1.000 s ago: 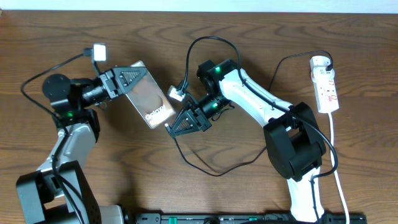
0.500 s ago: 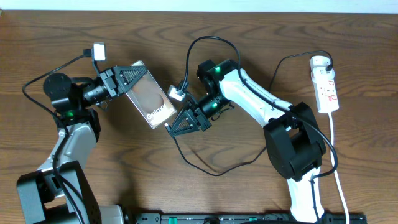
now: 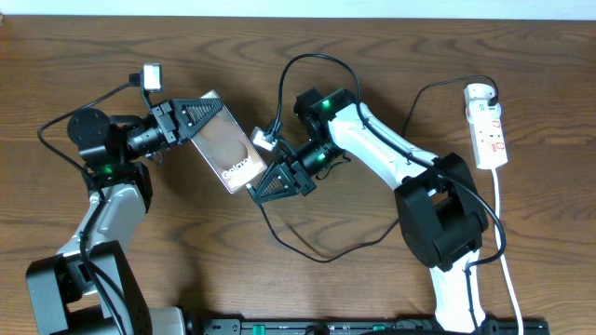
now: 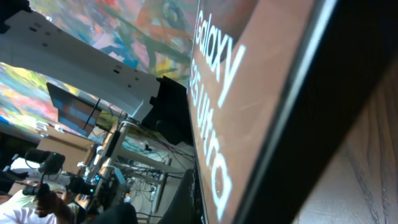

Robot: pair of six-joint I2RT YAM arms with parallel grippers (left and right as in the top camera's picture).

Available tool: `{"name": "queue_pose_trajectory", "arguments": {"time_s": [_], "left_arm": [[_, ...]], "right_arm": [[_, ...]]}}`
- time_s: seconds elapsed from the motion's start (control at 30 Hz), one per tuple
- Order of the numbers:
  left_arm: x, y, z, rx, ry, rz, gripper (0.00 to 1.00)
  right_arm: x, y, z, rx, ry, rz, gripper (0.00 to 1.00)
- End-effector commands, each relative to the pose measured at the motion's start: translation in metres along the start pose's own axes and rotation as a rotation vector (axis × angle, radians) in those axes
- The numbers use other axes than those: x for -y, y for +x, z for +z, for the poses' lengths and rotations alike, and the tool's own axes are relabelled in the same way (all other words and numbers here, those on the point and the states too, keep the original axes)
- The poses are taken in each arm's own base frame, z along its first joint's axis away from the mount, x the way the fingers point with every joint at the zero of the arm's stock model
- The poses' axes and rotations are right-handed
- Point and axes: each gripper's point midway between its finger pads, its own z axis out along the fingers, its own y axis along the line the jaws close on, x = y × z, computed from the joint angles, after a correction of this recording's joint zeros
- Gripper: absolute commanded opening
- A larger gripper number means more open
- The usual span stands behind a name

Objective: Plug charger to phone and switch on socket

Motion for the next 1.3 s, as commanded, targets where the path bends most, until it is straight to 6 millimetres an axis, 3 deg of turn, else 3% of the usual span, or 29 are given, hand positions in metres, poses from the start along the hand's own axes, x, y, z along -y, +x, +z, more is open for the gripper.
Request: {"name": "queue_pose_trajectory", "arguments": {"time_s": [0.0,1.27], "left_arm": [[0.006,0.0,0.001,-0.011,0.009,0.005,0.07],[0.011,0.013,0.0,-0.089,0.039,0.079,0.07]], "right_arm": [[-0.004,-0.007,0.001,0.015,-0.014,-0.021,0.01],[-0.006,-0.009,0.001,0.024,-0.022,-0.011,0.01]]}}
